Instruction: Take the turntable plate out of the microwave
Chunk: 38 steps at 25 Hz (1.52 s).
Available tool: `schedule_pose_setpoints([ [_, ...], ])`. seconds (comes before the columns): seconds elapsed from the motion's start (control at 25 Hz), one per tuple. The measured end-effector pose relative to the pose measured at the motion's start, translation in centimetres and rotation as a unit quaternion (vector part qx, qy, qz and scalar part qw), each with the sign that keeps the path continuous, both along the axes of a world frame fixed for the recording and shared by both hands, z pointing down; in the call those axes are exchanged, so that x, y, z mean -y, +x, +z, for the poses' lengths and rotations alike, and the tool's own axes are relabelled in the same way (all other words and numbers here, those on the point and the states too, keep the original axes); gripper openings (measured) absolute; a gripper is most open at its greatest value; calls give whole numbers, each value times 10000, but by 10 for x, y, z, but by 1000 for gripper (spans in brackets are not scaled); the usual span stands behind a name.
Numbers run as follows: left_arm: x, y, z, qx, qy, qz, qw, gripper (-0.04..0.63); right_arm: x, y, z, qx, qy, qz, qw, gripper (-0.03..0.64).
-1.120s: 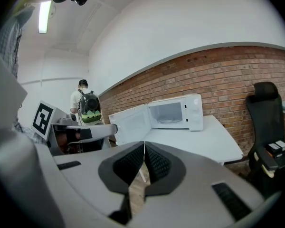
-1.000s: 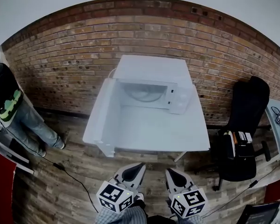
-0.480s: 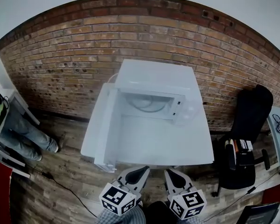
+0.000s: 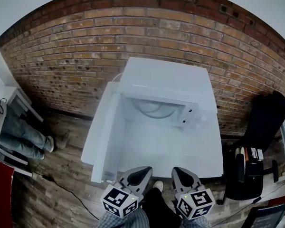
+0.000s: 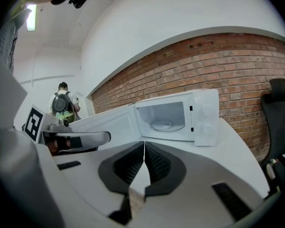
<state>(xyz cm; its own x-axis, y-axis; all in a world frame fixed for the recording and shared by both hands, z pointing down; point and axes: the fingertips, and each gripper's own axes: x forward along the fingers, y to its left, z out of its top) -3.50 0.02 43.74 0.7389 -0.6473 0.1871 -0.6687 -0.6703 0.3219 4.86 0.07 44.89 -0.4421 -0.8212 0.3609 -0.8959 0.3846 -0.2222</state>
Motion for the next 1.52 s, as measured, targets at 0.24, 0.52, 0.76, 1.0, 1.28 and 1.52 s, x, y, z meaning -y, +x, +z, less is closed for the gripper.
schedule_pose_setpoints([
  [0.24,59,19,-1,-100,-86,-192,9997,8,57,7,-2,-80,41,-377,9992,18],
  [0.52,120,48,-7,-174,-211,-432,9987,8,115,20,-9,-2,45,-837,9965,18],
  [0.76,161,68,1,-431,-500,-567,9962,8,151,36,-15,166,51,-999,9948,18],
  [1.0,188,64,17,-808,-963,-896,9880,8,169,40,-9,198,-42,-1061,9941,18],
  [1.28,233,32,55,-1974,-1973,-1671,9456,8,184,36,1,197,-205,-946,9951,18],
  [1.52,270,5,93,-2339,-2574,-2208,9112,9,202,32,1,93,-229,-739,9970,18],
])
